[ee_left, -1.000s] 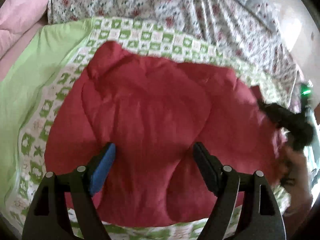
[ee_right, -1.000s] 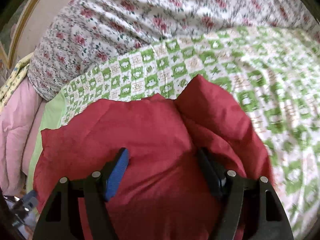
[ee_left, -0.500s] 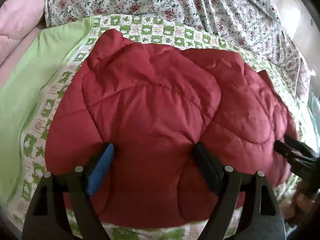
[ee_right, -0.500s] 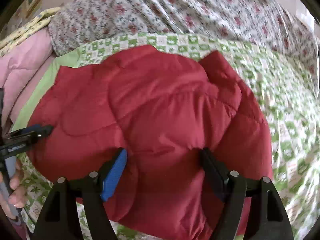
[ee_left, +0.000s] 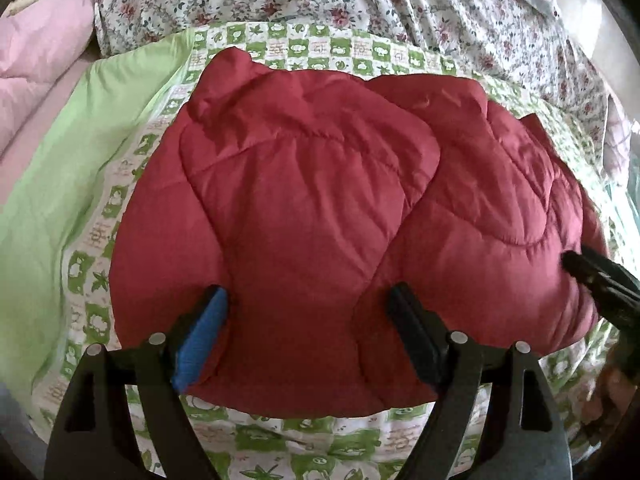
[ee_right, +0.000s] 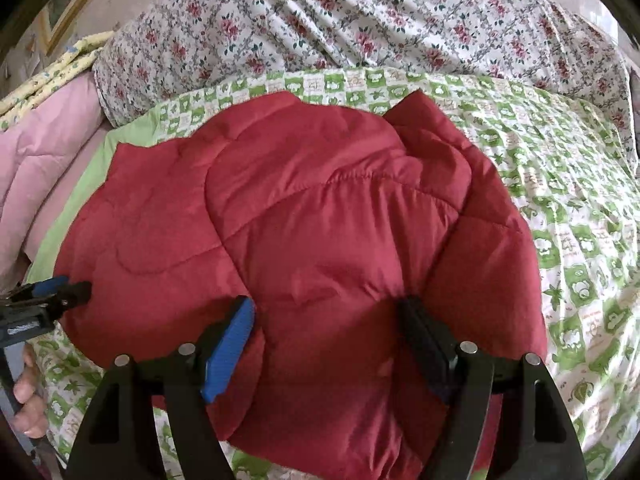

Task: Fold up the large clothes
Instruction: 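Press the folded jacket flat with both grippers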

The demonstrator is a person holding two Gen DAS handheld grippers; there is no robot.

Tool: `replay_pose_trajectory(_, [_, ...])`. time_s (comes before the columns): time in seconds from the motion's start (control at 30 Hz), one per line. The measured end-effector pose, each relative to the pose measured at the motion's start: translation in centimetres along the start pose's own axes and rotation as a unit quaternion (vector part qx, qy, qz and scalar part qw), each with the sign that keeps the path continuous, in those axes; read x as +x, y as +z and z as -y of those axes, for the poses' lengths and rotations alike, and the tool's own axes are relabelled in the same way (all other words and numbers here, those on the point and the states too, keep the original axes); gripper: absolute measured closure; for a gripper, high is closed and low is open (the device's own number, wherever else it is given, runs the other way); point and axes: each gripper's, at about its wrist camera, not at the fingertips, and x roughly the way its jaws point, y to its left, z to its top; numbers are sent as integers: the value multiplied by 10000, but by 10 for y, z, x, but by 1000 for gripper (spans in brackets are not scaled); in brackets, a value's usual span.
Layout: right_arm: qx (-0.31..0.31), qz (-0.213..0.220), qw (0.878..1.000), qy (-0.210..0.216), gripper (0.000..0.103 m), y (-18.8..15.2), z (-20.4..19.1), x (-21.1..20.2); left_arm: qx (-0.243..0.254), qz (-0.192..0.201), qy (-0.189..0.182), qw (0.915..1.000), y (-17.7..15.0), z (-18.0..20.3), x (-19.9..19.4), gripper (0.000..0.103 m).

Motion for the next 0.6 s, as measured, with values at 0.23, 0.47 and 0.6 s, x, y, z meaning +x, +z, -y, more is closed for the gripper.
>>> replay_pose_trajectory(0.23, [-76, 46, 9998, 197, 26, 0, -8, -16, 175, -14, 187, 9997, -1, 7, 2, 19])
replay_pose_trajectory(0.47, [-338, -234, 9991, -64, 25, 4, -16, 4, 239, -53, 192, 9995, 1, 8, 3, 18])
replay_pose_trajectory(0.6, [-201, -346, 9992, -98, 25, 6, -2, 13, 287, -52, 193, 9994, 1, 9, 3, 18])
